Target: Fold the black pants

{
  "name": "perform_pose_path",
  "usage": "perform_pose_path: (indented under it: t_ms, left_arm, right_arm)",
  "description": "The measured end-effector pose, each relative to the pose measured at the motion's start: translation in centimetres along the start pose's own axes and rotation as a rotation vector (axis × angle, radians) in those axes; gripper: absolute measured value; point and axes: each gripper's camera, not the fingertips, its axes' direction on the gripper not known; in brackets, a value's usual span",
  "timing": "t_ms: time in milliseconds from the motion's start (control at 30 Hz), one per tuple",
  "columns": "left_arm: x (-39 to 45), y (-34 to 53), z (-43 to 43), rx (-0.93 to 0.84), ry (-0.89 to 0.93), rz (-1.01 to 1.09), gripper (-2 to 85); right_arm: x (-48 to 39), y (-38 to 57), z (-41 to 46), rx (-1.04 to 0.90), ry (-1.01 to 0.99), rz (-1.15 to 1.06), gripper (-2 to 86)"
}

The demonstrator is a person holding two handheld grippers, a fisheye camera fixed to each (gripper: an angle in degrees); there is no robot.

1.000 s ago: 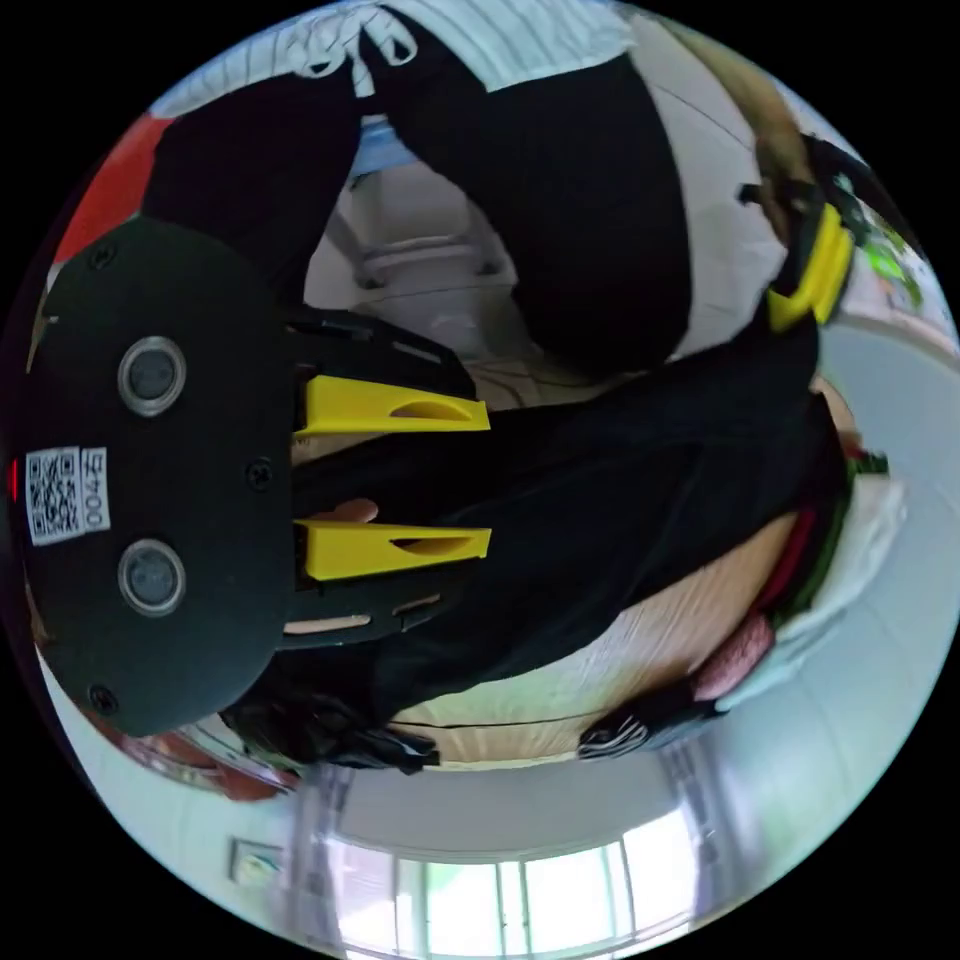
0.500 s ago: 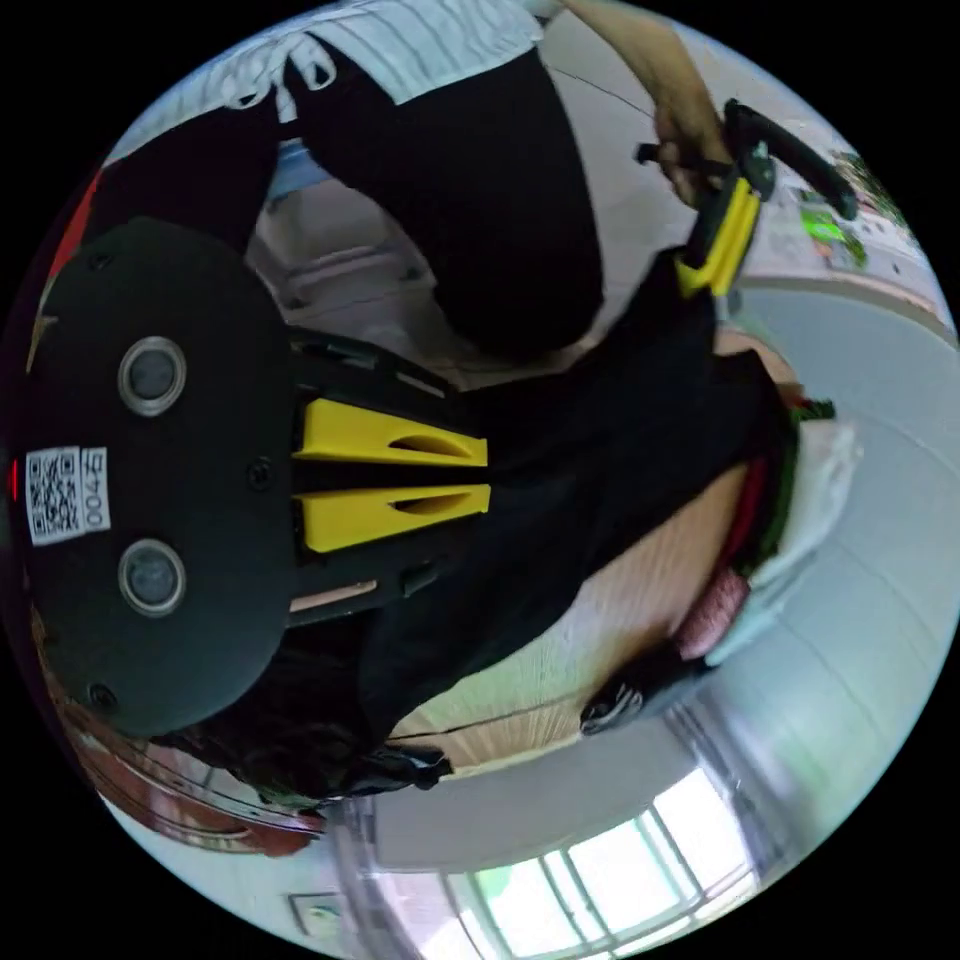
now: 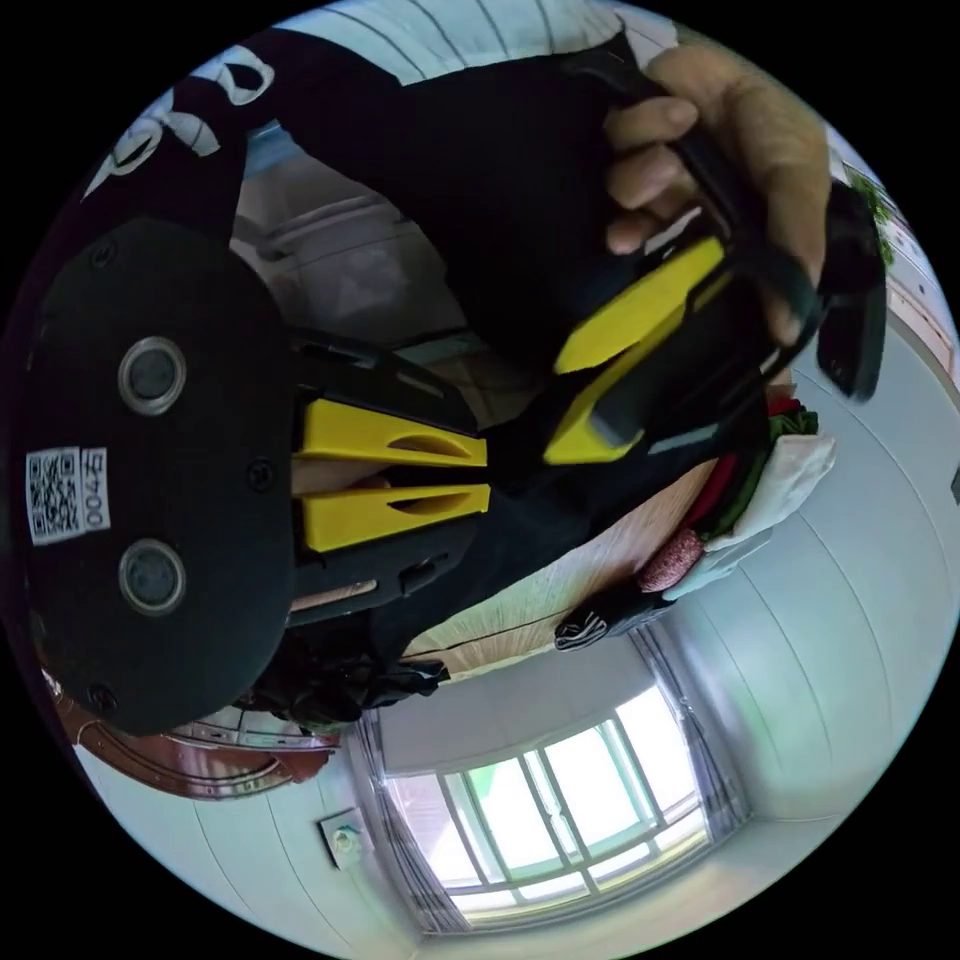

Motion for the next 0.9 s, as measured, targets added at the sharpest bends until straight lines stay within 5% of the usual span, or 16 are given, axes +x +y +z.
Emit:
perform_pose_path:
  t_ms: [233, 433, 600, 767, 900]
  left_arm:
    - [3.1, -1.0, 4.9, -0.052, 0.093, -0.181, 20.0]
    - [4.0, 4.2, 5.4, 0.125, 0.177, -0.229, 7.1]
    - [9.3, 7.6, 1.3, 0.268, 0.124, -0.073, 6.5]
    - [14.7, 8.2, -5.9, 0.380, 0.201, 0.099, 6.3]
    - [18.2, 8.9, -8.4, 0.377, 0.220, 0.197, 6.2]
  right_arm:
    - [-3.9, 7.4, 1.2, 0.016, 0.116, -0.123, 3.4]
    - [-1.3, 15.1, 4.0, 0.058, 0.059, 0.002, 2.6]
    - [8.9, 25.8, 7.5, 0.116, -0.126, 0.511, 3.9]
    - [24.3, 47.5, 22.7, 0.215, -0.918, 1.283, 19.1]
    - [28.2, 60.1, 32.2, 0.377, -1.181, 1.598, 22.0]
